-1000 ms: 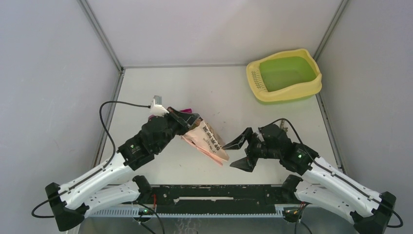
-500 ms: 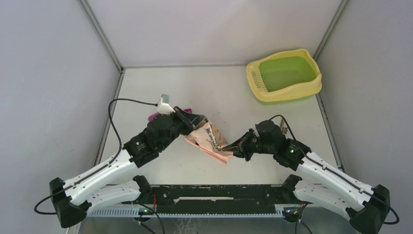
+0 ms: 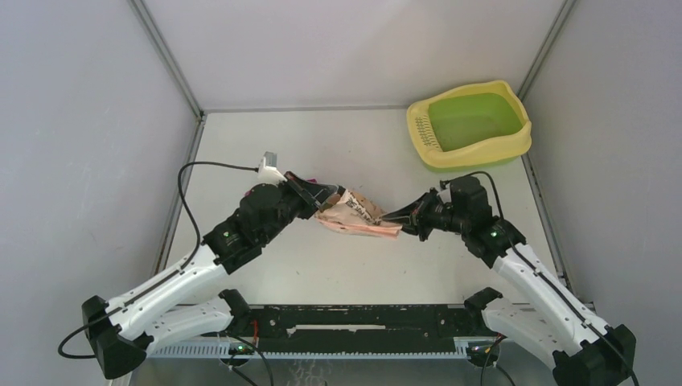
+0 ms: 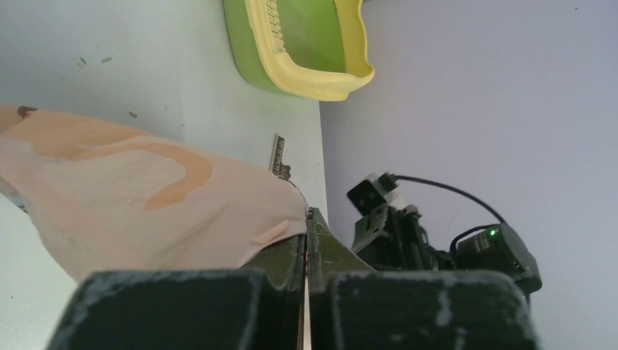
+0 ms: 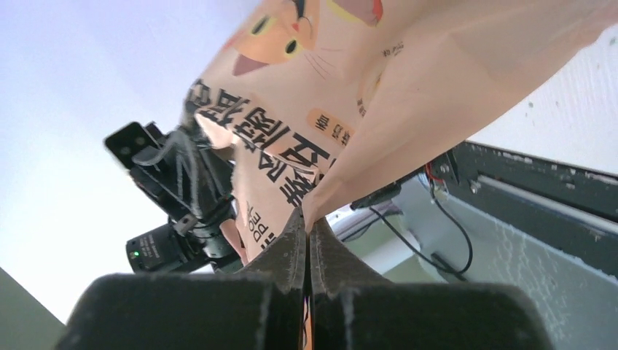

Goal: Fill the litter box with clean litter
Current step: Open the cat litter bag at the center of the board.

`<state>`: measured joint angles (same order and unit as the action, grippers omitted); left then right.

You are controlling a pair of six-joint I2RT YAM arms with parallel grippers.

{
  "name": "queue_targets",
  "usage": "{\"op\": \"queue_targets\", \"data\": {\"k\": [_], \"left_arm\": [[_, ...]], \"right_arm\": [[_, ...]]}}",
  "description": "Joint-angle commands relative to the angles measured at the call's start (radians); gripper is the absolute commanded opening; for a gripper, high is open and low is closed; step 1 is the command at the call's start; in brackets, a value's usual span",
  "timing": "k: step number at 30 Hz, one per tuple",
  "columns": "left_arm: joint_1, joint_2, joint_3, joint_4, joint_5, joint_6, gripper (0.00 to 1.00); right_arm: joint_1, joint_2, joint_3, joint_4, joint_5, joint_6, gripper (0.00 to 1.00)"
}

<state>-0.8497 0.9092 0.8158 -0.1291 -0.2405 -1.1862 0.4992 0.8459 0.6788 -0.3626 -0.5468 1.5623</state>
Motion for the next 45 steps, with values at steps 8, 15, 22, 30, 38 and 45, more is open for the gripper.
{"op": "queue_targets", "data": {"k": [8, 15, 22, 30, 38, 45], "left_arm": [[-0.002, -0.027, -0.018, 0.081, 0.145, -0.017, 0.00], [-0.002, -0.061, 0.020, -0.082, 0.141, 0.001, 0.00], [-0.001, 0.016, -0.107, -0.018, 0.164, -0.043, 0.00], [0.035, 0.046, -0.139, 0.013, 0.146, -0.013, 0.02], [0.083, 0.004, 0.017, -0.132, 0.161, 0.085, 0.41], [0.099, -0.048, 0.152, -0.289, 0.125, 0.191, 0.61]], "right_arm": [[-0.091, 0.172, 0.341, -0.184, -0.140, -0.419, 0.00], [-0.122, 0.182, 0.242, -0.119, -0.269, -0.377, 0.00], [-0.240, 0.262, 0.144, -0.128, -0.286, -0.508, 0.07], [-0.248, 0.348, 0.176, -0.066, -0.273, -0.524, 0.48], [-0.230, 0.350, 0.251, -0.075, -0.290, -0.517, 0.50], [-0.188, 0.284, 0.295, -0.166, -0.196, -0.568, 0.61]]}}
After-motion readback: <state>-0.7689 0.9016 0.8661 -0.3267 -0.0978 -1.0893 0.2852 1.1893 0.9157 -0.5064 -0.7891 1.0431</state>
